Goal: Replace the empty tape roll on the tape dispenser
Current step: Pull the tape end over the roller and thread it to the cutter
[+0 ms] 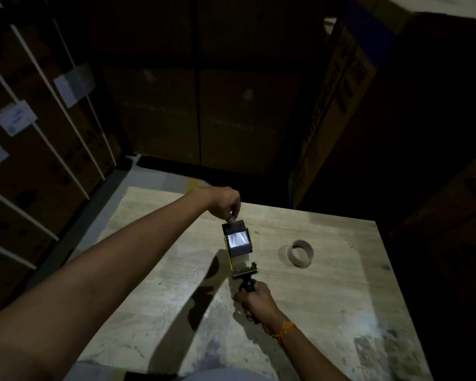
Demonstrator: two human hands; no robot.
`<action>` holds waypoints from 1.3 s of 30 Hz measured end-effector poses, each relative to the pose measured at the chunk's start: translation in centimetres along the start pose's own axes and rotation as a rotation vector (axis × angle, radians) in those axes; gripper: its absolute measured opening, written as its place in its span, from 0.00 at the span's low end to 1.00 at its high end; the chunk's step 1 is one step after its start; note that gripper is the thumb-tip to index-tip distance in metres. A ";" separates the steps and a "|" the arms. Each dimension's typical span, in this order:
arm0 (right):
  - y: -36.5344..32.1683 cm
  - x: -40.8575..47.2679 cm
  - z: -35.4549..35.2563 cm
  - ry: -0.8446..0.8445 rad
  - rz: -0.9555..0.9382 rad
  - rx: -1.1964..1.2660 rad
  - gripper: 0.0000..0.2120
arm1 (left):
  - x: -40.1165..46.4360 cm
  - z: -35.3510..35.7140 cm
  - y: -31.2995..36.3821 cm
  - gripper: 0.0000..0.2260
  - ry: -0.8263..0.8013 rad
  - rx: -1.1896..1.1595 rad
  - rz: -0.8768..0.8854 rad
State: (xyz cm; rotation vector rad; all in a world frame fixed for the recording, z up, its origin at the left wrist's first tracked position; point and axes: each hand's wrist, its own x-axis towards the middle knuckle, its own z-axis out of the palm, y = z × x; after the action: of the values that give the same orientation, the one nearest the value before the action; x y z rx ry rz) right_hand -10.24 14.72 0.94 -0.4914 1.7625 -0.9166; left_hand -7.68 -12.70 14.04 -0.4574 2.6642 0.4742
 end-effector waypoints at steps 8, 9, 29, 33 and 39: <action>0.4 -0.4 0.4 -0.009 -0.017 -0.025 0.11 | 0.7 0.6 -1.2 0.05 -0.121 -0.153 -0.047; 0.4 -0.4 0.4 -0.010 -0.018 -0.029 0.12 | 0.7 0.6 -1.2 0.05 -0.123 -0.181 -0.054; 0.9 -0.2 0.1 0.031 -0.079 -0.052 0.10 | 0.9 0.1 -1.1 0.06 -0.087 -0.346 0.009; 0.8 -0.2 0.0 0.077 -0.113 -0.064 0.10 | 0.7 -1.1 -0.6 0.02 -0.129 -0.416 0.043; 0.1 -1.3 -0.5 0.047 -0.233 0.003 0.12 | -0.1 -3.5 -0.4 0.12 -0.220 -0.558 0.048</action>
State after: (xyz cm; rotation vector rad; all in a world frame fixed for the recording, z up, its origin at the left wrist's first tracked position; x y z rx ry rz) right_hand -10.18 15.85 1.73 -0.6891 1.7706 -1.1000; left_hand -8.57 -14.39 17.01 -0.4631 2.3097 1.2178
